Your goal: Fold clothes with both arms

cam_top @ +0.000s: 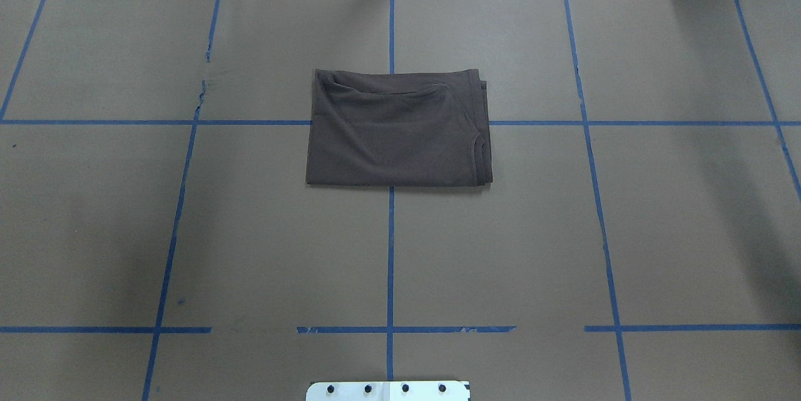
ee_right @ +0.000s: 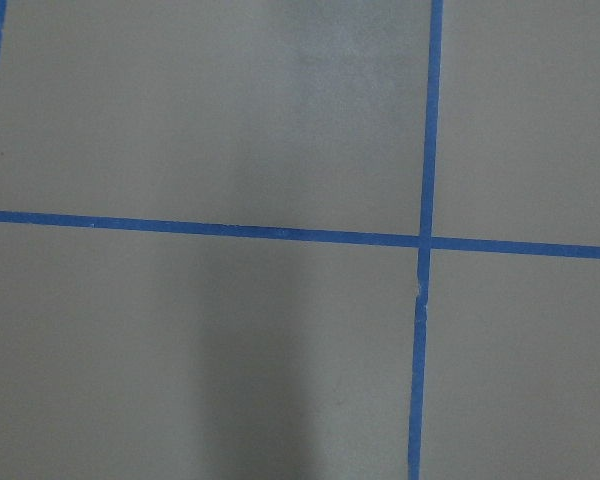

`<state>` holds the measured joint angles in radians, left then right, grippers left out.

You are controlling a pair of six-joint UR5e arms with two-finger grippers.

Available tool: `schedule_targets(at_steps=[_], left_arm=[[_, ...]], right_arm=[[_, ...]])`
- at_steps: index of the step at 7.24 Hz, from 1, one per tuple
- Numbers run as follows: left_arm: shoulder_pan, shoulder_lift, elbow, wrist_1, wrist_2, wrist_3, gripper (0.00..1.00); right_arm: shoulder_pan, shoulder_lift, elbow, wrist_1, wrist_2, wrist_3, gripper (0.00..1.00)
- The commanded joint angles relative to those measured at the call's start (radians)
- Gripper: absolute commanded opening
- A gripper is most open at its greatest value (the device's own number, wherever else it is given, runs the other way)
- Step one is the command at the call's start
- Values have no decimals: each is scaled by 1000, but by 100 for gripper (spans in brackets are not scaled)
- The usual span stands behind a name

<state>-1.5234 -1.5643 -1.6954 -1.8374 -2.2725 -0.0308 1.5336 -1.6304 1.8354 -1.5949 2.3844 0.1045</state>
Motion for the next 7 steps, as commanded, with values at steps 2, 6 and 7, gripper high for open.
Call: schedule_targets(at_steps=[2,6,7], left_arm=[[-1,43,79,30,10,11,100],[-12,15,79,228,7,182,100],[-26,13,79,230,7,196,100]], right_arm=[[3,-74,36,-8,-5,-9,100],[22,-150,42,0,9,-14,100],[31,-179,30,1,7,-90,100]])
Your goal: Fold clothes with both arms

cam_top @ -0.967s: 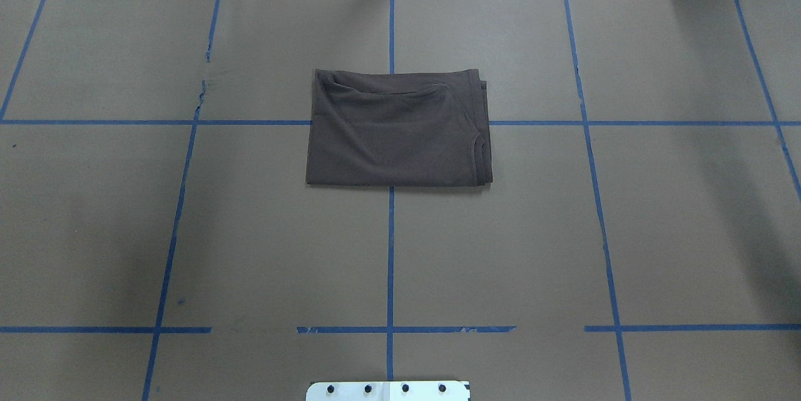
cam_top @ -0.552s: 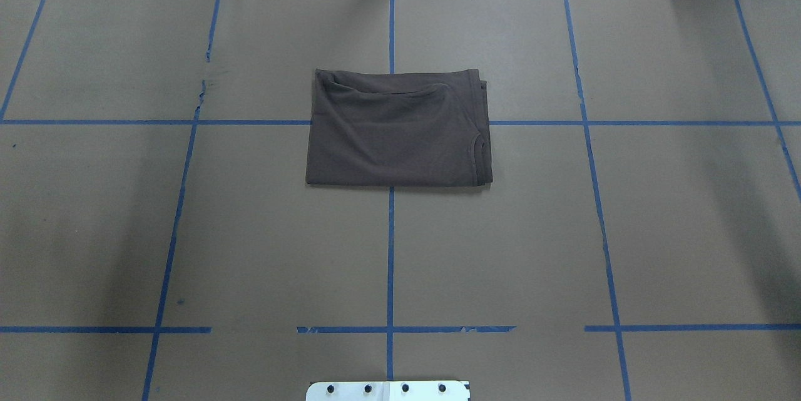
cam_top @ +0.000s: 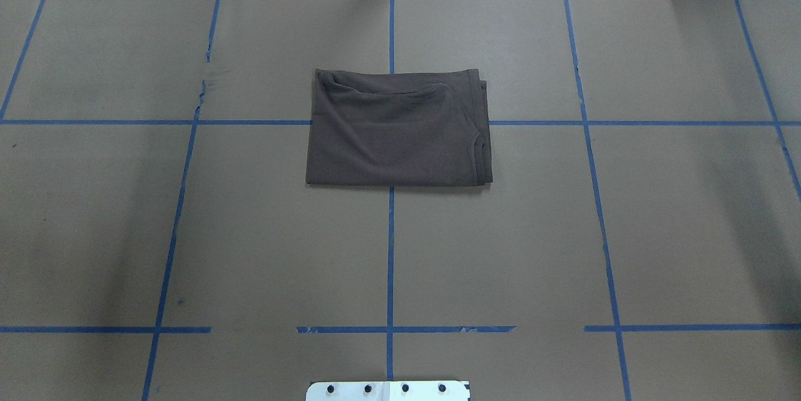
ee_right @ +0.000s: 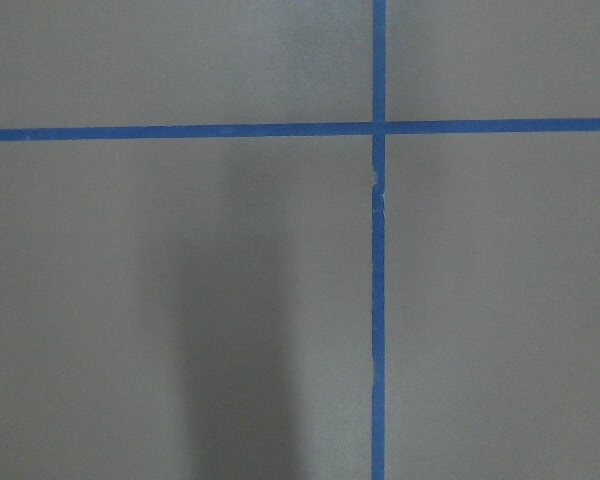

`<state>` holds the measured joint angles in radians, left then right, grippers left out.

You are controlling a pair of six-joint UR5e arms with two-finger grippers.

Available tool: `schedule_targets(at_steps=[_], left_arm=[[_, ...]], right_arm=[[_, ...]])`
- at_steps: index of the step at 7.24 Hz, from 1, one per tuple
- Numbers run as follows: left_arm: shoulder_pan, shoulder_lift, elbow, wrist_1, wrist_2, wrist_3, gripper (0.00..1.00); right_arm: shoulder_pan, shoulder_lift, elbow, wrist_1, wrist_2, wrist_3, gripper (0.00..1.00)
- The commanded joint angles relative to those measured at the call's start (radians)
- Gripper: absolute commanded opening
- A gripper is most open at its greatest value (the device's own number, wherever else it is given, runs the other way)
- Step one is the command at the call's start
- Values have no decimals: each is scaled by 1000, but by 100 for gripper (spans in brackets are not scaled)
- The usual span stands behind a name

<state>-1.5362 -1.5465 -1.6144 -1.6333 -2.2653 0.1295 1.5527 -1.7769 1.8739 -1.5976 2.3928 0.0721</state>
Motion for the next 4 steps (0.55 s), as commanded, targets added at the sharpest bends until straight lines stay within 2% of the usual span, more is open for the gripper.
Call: schedule_targets(at_steps=[1,2,4], left_arm=[[-13,-4,-2,26,0,36,100],[-15,-4,-1,26,0,35,100],[-15,-11,2,26,0,35,100]], right_arm=[[32,-33,-12,-2,-7,-101,100],[30,-7,-48,2,-14,-101,100],[32,146,-210,4,-7,-100,100]])
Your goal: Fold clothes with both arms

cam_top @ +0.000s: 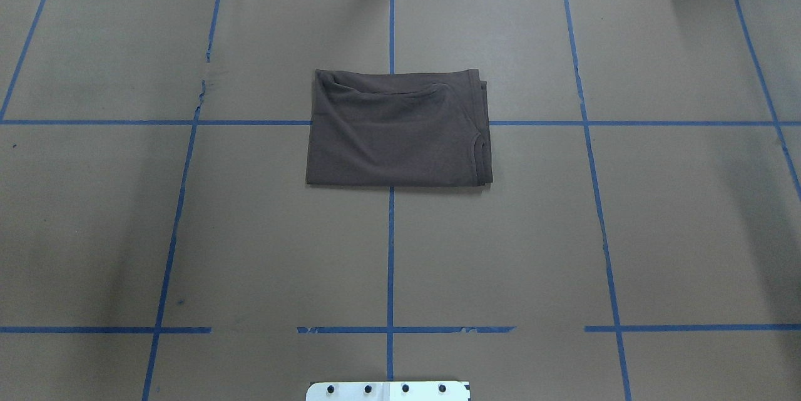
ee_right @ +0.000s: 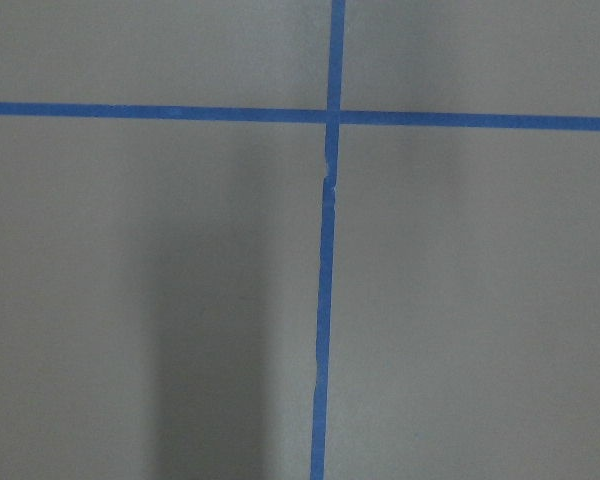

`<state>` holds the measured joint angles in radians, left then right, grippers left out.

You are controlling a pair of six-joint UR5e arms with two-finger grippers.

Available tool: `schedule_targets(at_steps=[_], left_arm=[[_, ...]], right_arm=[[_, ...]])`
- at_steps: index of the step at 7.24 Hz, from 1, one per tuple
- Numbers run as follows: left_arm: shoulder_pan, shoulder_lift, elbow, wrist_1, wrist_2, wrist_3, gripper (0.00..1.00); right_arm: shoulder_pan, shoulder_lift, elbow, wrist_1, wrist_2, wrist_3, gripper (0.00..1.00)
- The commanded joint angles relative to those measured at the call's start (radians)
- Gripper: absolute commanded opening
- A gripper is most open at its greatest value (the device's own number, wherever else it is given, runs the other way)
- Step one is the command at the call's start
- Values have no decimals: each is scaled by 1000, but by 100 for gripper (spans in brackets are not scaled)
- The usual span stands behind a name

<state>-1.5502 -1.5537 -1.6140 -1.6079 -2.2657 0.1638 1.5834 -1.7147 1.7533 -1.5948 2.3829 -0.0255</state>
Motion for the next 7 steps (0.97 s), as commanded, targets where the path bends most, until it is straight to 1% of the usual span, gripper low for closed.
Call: schedule_targets(at_steps=[1,5,7], left_arm=[[-1,-3,0,-1,0,-1,100],[-4,-3,-3,-1,-2,-12,100],[-4,-2,0,-3,-3,-36,100]], right_arm=[[0,92,-98,1,4,-2,100],[3,89,-98,15,50,15,100],[4,87,-98,15,50,15,100]])
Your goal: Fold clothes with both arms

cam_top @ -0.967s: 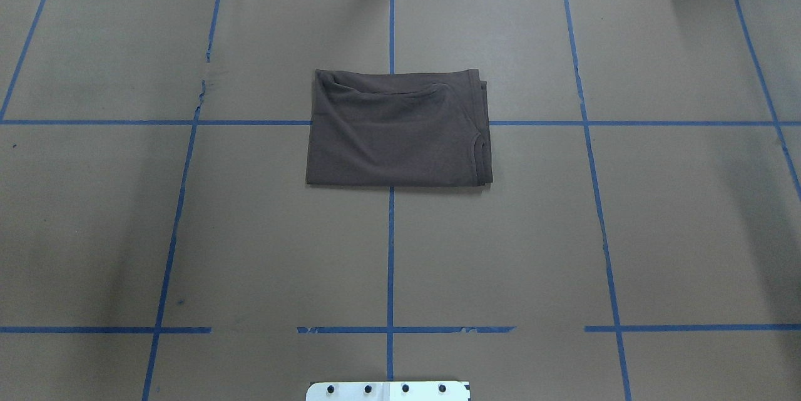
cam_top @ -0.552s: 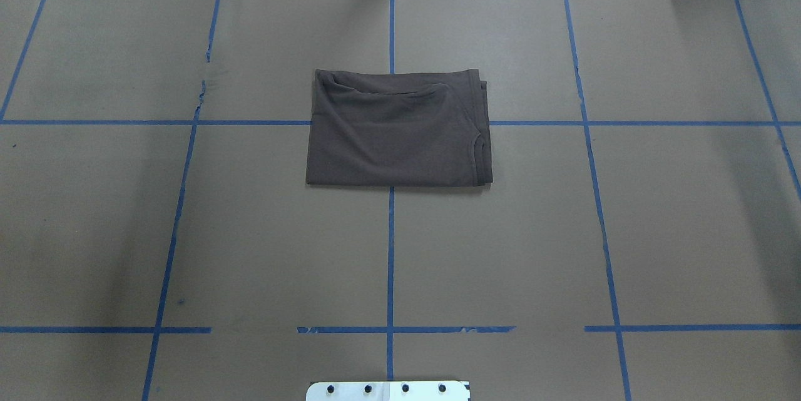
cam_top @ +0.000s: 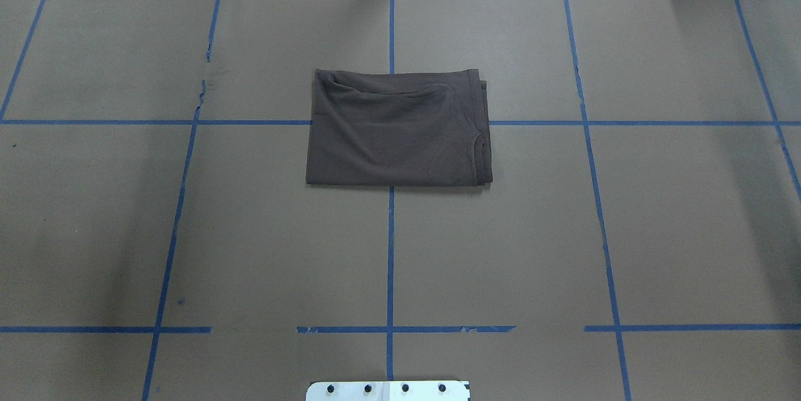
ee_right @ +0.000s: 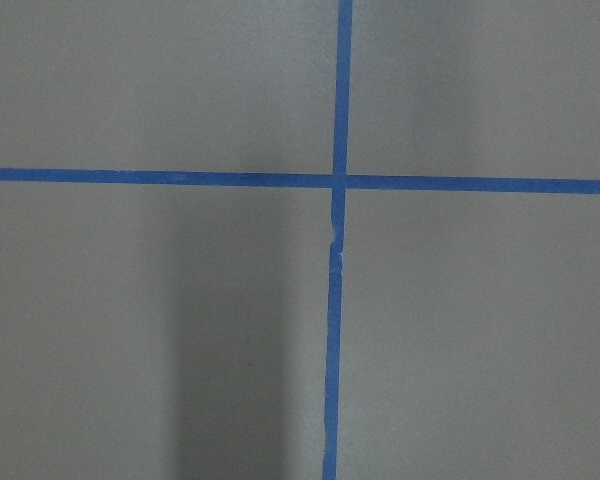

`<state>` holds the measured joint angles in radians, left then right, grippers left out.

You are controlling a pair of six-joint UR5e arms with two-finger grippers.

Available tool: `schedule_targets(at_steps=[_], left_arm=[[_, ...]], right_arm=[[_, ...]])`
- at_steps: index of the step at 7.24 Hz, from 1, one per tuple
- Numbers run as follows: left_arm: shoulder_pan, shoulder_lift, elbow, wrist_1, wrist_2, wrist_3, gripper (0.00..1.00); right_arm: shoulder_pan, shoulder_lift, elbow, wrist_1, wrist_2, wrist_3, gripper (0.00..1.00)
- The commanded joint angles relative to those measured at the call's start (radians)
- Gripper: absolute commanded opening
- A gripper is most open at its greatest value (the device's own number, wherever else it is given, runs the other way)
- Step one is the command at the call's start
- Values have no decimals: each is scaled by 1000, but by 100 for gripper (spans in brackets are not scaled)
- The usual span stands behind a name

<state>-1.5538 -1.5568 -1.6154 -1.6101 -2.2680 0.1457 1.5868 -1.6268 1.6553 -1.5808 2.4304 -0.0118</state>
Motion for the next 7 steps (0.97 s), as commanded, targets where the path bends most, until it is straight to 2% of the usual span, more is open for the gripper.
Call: schedule_targets(at_steps=[1,7], left_arm=[[0,1,0,-5,-2,-72,100],[0,1,2,-8,-2,-115,100]], right_arm=[[1,-1,-2,1,1,1,100],[2,-2,-2,1,1,1,100]])
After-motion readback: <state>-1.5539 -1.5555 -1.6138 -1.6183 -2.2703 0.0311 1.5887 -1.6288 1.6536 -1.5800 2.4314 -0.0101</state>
